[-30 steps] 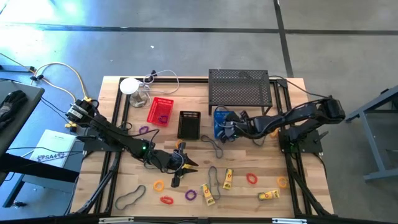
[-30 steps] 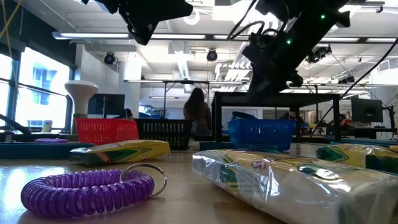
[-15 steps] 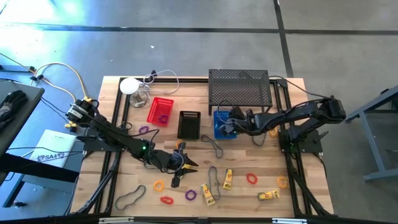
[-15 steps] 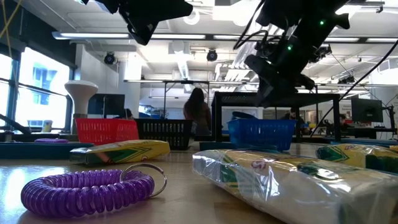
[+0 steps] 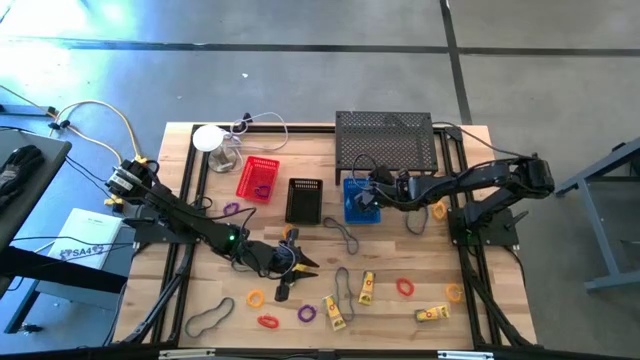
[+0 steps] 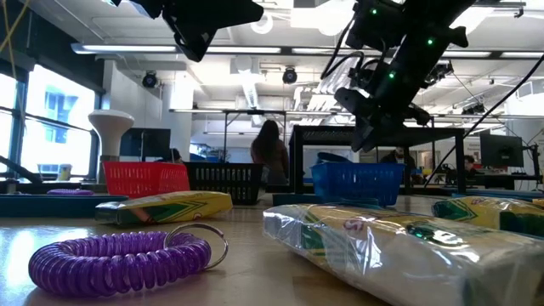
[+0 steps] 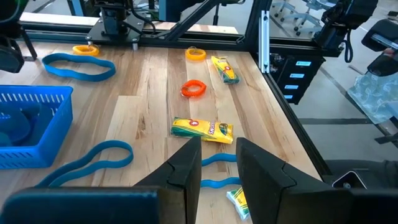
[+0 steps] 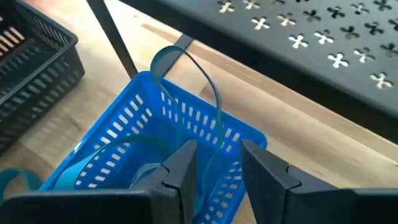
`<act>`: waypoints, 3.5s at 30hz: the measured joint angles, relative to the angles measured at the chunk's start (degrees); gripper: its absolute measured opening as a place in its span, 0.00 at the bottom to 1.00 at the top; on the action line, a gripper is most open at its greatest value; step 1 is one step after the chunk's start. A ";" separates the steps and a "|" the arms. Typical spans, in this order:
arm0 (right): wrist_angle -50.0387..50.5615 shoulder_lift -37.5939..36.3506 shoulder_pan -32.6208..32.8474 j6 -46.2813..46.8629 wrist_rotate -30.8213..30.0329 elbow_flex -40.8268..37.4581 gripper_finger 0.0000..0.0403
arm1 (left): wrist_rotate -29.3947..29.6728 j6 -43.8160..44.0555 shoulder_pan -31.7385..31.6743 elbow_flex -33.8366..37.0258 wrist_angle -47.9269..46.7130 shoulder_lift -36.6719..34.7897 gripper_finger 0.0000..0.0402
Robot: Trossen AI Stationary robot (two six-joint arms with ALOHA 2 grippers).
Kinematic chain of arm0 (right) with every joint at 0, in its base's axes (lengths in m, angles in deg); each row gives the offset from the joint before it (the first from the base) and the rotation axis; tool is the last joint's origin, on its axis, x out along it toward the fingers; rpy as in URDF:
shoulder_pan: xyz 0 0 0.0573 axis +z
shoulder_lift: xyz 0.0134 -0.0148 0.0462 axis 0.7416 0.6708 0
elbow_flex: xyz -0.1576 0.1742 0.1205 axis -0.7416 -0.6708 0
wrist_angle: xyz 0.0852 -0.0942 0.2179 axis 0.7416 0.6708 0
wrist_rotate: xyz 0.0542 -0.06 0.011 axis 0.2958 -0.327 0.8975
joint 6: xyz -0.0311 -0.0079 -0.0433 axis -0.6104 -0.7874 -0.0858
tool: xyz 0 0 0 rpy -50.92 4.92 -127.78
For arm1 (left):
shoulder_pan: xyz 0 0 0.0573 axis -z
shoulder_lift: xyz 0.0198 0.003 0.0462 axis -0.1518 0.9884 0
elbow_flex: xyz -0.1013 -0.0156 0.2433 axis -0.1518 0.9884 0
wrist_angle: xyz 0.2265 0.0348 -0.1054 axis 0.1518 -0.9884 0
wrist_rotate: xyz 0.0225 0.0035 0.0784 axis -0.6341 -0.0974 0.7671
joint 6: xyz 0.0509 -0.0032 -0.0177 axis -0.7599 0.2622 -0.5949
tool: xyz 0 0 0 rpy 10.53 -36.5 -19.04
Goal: Pick & Place Office Desk Supplies
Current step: Put the right orange wrist coil keychain into the orange bin
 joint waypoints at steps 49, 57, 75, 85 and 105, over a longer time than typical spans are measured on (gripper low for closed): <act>13.09 7.71 54.74 35.87 20.74 0.01 0.27 | 0.22 0.90 -0.49 0.00 -1.53 0.00 0.24; 12.67 8.11 54.41 37.73 14.46 0.02 0.27 | 0.14 -0.81 -1.88 0.00 -1.56 0.02 0.24; 10.88 14.32 49.18 37.74 12.19 0.20 0.27 | 0.06 -0.80 -5.83 0.00 -1.84 0.02 0.24; 10.30 15.58 49.02 33.03 6.71 0.12 0.03 | 0.06 -4.21 -6.36 0.00 -5.07 0.02 0.24; -1.71 14.05 40.64 -23.66 -15.61 15.11 0.01 | 0.07 9.93 -2.75 0.00 -7.34 0.04 0.24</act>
